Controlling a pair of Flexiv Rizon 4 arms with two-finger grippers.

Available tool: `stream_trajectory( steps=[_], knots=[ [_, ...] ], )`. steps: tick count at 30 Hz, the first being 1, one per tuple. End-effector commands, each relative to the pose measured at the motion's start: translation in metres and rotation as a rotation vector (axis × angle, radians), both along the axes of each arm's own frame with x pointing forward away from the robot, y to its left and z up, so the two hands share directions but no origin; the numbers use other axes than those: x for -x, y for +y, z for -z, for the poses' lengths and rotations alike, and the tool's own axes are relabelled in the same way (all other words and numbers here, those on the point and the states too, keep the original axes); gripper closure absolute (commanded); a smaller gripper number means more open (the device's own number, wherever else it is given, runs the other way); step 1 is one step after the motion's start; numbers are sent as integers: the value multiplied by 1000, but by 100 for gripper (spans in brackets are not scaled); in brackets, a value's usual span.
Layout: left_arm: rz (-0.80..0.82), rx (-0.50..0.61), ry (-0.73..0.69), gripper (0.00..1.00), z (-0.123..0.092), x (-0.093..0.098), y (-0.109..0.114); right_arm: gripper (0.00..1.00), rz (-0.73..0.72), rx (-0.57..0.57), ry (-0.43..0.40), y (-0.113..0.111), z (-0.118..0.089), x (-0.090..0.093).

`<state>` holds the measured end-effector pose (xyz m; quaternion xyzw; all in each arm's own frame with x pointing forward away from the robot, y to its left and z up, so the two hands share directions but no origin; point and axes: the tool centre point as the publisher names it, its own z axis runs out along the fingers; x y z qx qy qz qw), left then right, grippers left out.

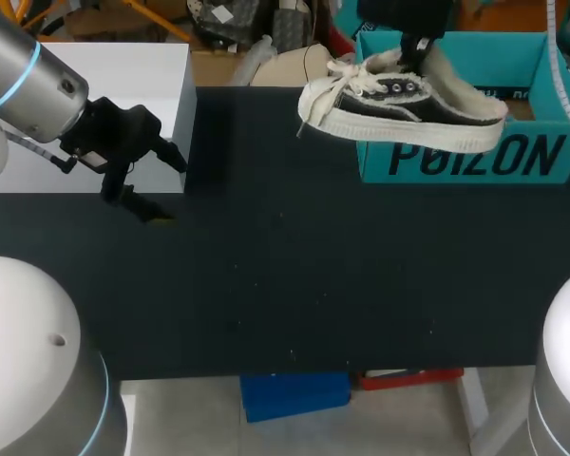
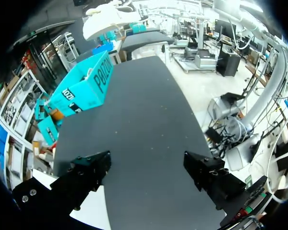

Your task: Take the shoe out of the shoebox, open the shoe tongue, remove and reinsert the insole, then place the shoe into the shoebox

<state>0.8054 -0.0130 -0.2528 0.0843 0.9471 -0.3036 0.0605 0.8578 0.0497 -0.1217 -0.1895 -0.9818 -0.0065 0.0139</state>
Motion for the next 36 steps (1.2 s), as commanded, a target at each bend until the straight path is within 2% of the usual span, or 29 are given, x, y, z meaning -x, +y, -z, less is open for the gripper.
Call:
stream_trajectory(
  steps=[1,11,14,18,25,30,36],
  knots=[
    [-1,-5,2,0,0,0,0,100,-289,26,67,2,-7,-7],
    [-1,-5,2,0,0,0,0,100,-275,41,66,0,-8,-8],
    [-1,-5,2,0,0,0,0,100,-254,73,66,-10,-7,-15],
    [-1,-5,2,0,0,0,0,100,-283,109,55,-28,-3,-33],
    [-1,-5,2,0,0,0,0,100,-354,188,31,-74,4,-92],
    [-1,-5,2,0,0,0,0,100,-390,234,12,-111,9,-149],
    [-1,-5,2,0,0,0,0,100,-388,253,1,-137,19,-207]
  ],
)
